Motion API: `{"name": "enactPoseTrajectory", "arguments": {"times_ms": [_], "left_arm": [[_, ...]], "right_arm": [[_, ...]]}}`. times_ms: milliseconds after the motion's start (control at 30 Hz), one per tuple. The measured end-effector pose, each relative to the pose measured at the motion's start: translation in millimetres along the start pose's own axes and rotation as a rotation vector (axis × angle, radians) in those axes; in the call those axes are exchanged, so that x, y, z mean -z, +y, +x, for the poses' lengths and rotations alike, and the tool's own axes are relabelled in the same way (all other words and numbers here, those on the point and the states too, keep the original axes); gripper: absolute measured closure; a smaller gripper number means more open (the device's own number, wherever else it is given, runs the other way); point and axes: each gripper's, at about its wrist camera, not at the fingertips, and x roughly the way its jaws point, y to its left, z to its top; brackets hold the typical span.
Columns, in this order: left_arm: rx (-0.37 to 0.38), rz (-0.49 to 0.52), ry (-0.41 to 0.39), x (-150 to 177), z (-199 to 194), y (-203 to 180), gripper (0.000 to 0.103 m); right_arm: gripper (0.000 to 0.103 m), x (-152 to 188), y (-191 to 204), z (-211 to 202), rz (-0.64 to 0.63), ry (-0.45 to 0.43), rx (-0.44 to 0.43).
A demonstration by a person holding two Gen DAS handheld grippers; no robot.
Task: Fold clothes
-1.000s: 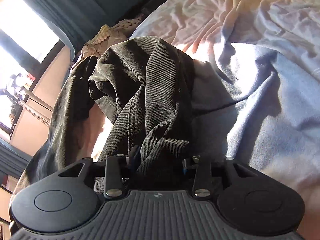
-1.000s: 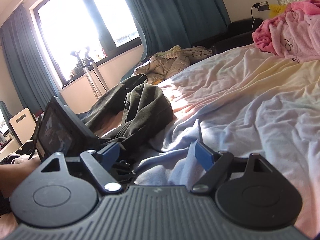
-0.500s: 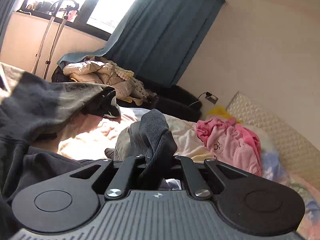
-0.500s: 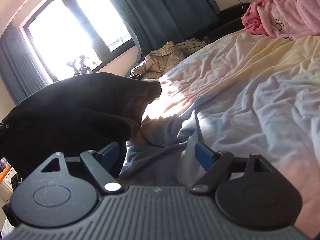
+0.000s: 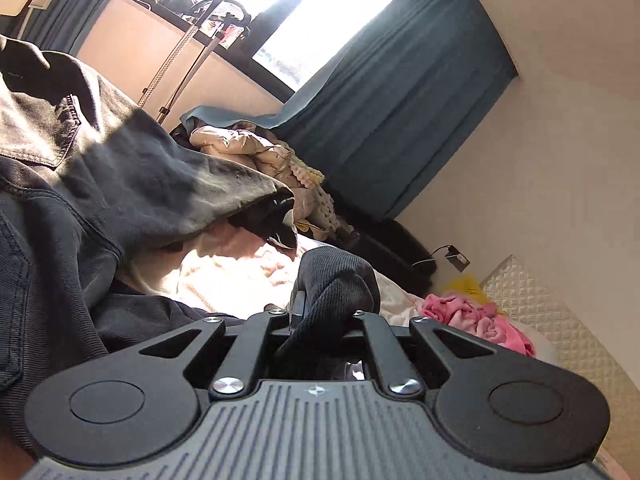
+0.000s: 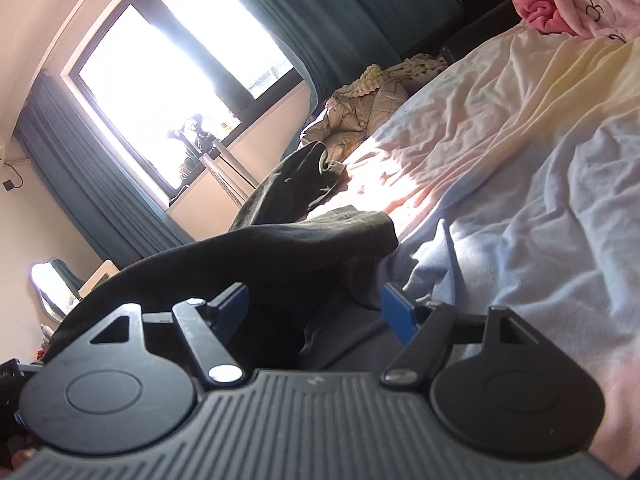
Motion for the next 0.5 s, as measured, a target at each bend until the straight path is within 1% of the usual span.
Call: {"name": "enactPoseTrajectory", "arguments": {"times_ms": [67,133,200,233,267,300,367,467,500], "left_arm": [[-0.005,-0.049,-0.025,-6,1,14,0.095],[-0.011,-0.098,-0.040,-12,4,28,0.095],[-0.006,-0.142,-0.040,-15,6,38,0.095],[-0.005,-0.144,-0.044,-17,7,41,0.095],[-0.005,-0.143,-0.047,-18,8,44,0.095],[-0.006,-0.134,-0.049,-19,8,45,0.095],[-0.005,-0.118,-0.053,-22,10,48,0.095],[-0.010,-0.101,-0.049,-22,13,48,0.095],[-0.024,-0.090,-0.047,-22,15,47,0.095]], "right_arm": [[0.026,-13,-6,22,0.022,-0.009,0.008],[0.020,-26,-18,52,0.056,-0.009,0.072],[0.020,-37,-33,80,0.108,0.009,0.073],[0.020,-41,-39,91,0.140,0.016,0.073],[0.020,-46,-46,102,0.183,0.022,0.063],[0.020,-49,-48,110,0.205,0.029,0.029],[0.019,-55,-49,125,0.225,0.058,-0.020],[0.019,-53,-42,145,0.234,0.176,-0.084],[0.024,-50,-37,149,0.229,0.211,-0.098]]}}
